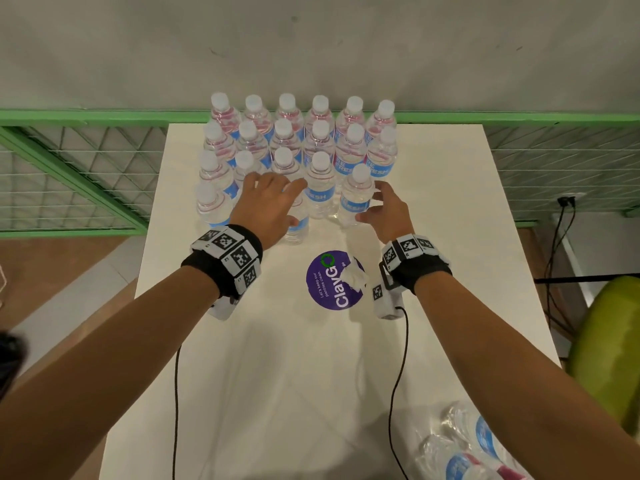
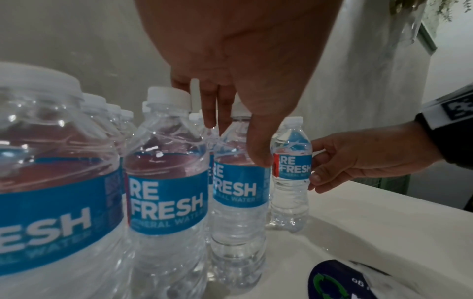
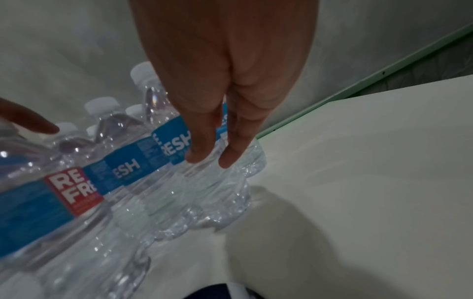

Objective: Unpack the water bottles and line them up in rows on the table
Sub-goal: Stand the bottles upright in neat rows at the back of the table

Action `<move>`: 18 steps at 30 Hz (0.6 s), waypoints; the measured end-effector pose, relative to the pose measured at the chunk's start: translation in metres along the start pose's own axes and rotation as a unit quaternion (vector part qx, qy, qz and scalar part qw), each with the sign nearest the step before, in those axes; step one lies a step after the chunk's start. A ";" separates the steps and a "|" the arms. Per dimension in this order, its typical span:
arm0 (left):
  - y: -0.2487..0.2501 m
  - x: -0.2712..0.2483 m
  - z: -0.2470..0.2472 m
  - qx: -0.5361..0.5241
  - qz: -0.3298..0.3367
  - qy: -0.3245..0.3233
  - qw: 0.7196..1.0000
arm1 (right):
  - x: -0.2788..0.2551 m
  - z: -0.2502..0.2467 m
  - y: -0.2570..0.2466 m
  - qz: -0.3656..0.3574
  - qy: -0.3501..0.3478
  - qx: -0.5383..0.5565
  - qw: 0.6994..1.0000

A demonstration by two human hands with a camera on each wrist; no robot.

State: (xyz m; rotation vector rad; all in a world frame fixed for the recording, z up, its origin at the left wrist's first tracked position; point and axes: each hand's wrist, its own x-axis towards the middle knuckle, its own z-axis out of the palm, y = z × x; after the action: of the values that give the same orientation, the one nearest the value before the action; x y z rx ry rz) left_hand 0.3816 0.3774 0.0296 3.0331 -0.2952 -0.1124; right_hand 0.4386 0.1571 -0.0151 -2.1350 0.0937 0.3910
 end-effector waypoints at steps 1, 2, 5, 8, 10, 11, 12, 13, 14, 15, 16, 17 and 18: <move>0.000 0.000 0.000 0.015 -0.006 0.000 1.000 | 0.002 0.001 0.001 -0.003 0.002 -0.001 1.000; -0.001 0.000 -0.001 0.022 -0.012 -0.004 1.000 | 0.004 0.001 0.002 -0.004 0.004 0.001 1.000; -0.003 0.003 -0.002 0.013 -0.027 -0.019 0.999 | 0.010 0.005 0.000 -0.004 0.014 0.015 1.000; -0.006 0.004 -0.003 -0.028 -0.041 -0.017 0.999 | 0.014 0.008 -0.003 -0.003 0.022 0.023 0.999; -0.008 0.004 -0.005 -0.044 -0.045 -0.014 0.998 | 0.017 0.009 -0.004 -0.006 0.020 0.022 1.000; -0.009 0.003 -0.005 -0.048 -0.043 -0.011 0.998 | 0.018 0.009 -0.005 -0.009 0.019 0.020 1.000; -0.010 0.003 -0.005 -0.054 -0.042 -0.007 0.998 | 0.018 0.009 -0.005 -0.009 0.018 0.019 1.000; -0.011 0.003 -0.005 -0.062 -0.040 -0.003 0.997 | 0.019 0.009 -0.005 -0.009 0.017 0.018 1.000; -0.012 0.003 -0.005 -0.071 -0.040 0.002 0.997 | 0.019 0.009 -0.005 -0.008 0.017 0.019 1.000; -0.012 0.003 -0.004 -0.078 -0.039 0.005 0.996 | 0.019 0.009 -0.005 -0.008 0.016 0.018 1.000; -0.013 0.003 -0.003 -0.084 -0.038 0.007 0.996 | 0.019 0.009 -0.005 -0.008 0.015 0.016 1.000; -0.014 0.003 -0.003 -0.089 -0.037 0.008 0.995 | 0.018 0.009 -0.005 -0.008 0.014 0.015 1.000; -0.014 0.003 -0.002 -0.094 -0.038 0.009 0.995 | 0.017 0.009 -0.005 -0.003 0.012 0.016 1.000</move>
State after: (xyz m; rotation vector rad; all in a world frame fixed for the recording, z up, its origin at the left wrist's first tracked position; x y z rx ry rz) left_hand 0.3875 0.3910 0.0297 2.8567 -0.1585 -0.1127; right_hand 0.4533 0.1683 -0.0207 -2.1084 0.1058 0.3580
